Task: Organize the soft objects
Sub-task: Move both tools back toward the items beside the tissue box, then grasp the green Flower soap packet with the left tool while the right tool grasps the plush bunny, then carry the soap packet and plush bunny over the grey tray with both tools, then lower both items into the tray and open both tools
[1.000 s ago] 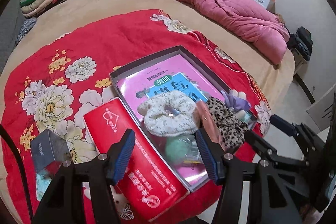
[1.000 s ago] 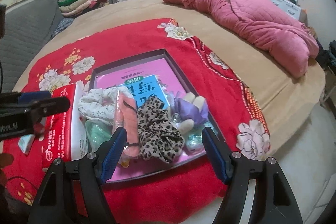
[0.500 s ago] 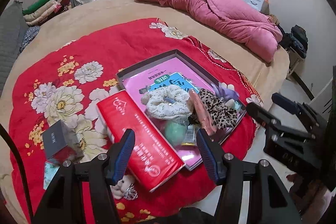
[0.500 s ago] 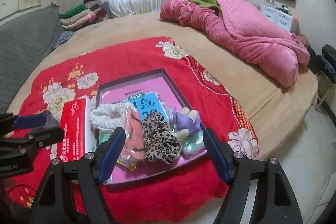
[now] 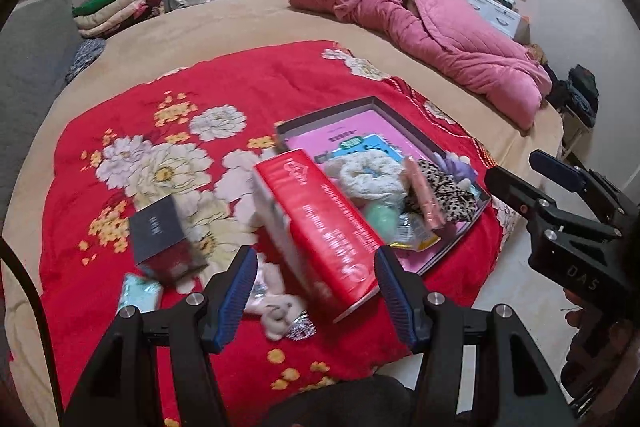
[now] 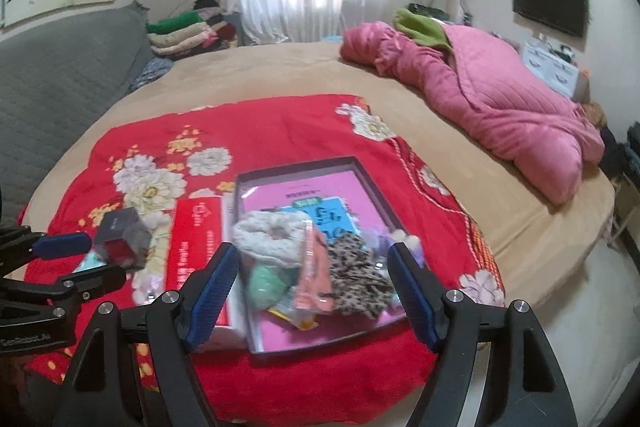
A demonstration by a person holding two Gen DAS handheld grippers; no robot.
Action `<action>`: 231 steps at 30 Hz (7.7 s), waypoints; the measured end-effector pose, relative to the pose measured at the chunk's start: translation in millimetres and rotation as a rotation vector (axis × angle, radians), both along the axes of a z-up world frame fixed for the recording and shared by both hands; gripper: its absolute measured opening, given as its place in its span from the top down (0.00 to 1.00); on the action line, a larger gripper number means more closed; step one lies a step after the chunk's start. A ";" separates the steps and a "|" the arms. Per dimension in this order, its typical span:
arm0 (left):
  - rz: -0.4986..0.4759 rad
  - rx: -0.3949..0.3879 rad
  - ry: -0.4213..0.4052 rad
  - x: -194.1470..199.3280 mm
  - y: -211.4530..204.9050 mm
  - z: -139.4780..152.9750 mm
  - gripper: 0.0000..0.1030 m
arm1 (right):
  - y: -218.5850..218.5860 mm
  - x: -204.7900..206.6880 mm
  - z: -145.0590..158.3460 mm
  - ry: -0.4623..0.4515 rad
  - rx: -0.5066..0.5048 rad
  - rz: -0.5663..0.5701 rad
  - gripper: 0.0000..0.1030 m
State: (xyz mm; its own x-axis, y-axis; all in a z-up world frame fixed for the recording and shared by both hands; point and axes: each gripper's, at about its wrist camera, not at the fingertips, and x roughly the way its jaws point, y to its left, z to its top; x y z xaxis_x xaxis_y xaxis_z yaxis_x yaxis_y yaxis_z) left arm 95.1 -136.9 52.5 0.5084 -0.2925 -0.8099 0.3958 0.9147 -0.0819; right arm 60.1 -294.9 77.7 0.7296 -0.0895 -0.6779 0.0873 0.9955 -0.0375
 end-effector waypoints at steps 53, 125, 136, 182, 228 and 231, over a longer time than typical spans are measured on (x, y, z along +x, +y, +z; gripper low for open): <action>0.329 -0.002 0.216 41.5 211.2 -120.6 0.41 | 228.5 50.5 -170.8 0.471 -0.412 0.402 0.25; 0.078 -0.079 0.014 17.0 34.1 17.2 0.49 | 4.9 25.2 -14.2 0.083 0.188 0.004 0.61; -0.057 -0.044 0.071 32.3 -59.9 -2.8 0.49 | -95.3 5.7 -17.4 0.058 0.242 -0.171 0.61; -0.063 0.077 0.227 105.7 -144.9 -97.8 0.49 | -103.6 63.2 -90.8 0.210 0.206 -0.077 0.60; -0.076 0.097 0.239 103.2 -140.3 -100.0 0.47 | -122.0 44.1 -83.4 0.155 0.274 -0.081 0.29; -0.063 0.104 0.235 103.0 -140.0 -99.5 0.47 | -121.7 41.9 -78.6 0.147 0.268 -0.079 0.29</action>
State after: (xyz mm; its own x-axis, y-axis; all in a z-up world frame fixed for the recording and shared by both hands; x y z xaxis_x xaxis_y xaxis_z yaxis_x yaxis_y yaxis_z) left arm 198.1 -277.0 -47.0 0.2861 -0.2267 -0.9310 0.4335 0.8971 -0.0852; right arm 102.0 -416.7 -0.9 0.6204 0.0545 -0.7824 0.1775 0.9619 0.2078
